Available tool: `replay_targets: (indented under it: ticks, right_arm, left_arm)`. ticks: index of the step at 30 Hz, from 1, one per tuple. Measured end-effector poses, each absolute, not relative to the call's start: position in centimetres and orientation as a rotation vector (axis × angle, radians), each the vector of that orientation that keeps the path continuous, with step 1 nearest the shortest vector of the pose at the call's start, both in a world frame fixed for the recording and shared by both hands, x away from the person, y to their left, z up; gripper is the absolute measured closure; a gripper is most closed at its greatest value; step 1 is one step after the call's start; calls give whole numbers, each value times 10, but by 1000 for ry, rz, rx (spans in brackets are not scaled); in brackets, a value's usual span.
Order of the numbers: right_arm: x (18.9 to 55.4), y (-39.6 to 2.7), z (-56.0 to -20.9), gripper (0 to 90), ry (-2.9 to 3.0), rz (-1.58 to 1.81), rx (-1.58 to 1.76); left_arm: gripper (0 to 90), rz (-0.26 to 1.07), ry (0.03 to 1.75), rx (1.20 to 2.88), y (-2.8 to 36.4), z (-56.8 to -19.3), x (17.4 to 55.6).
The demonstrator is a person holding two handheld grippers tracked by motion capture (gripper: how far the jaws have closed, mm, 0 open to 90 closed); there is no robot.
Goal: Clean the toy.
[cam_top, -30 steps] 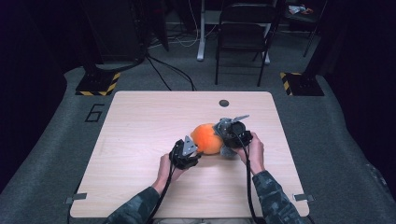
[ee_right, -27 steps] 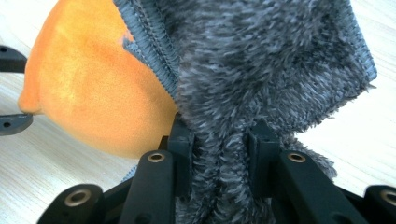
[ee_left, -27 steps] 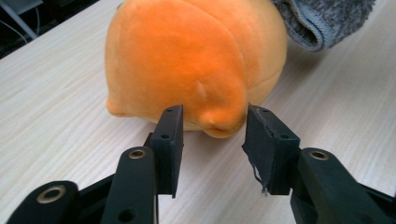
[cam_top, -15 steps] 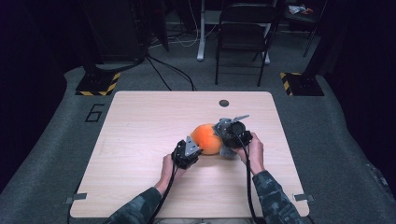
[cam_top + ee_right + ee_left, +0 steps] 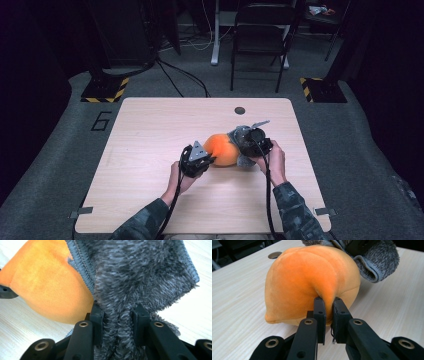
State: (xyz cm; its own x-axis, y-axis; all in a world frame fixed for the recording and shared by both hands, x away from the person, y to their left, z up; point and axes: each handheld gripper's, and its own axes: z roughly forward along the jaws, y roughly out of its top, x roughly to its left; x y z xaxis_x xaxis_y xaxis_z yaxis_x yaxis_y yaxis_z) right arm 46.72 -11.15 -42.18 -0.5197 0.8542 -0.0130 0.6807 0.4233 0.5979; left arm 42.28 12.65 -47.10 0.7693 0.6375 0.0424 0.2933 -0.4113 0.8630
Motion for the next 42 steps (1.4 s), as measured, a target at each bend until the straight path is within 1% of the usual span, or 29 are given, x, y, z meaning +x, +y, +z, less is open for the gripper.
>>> replay_targets:
  ticks: [6,11,17,22,32,42]
  right_arm:
    - [463,-108,-413,681,2328,830,1305]
    - [450,-90,-402,681,2339,925,1216]
    - [440,-74,-398,681,2344,990,1154]
    - [445,-73,-408,682,2337,932,1169]
    - [461,-96,-421,682,2334,866,1270]
    - [479,-116,-452,682,2342,739,1406]
  left_arm:
    - [828,441,700,2011,127,-473,424]
    - [828,447,678,2012,121,-472,420]
    - [829,440,672,2006,121,-470,419]
    - [829,427,694,2004,124,-473,423]
    - [829,419,733,1996,130,-475,427]
    - [829,422,751,1986,134,-477,430]
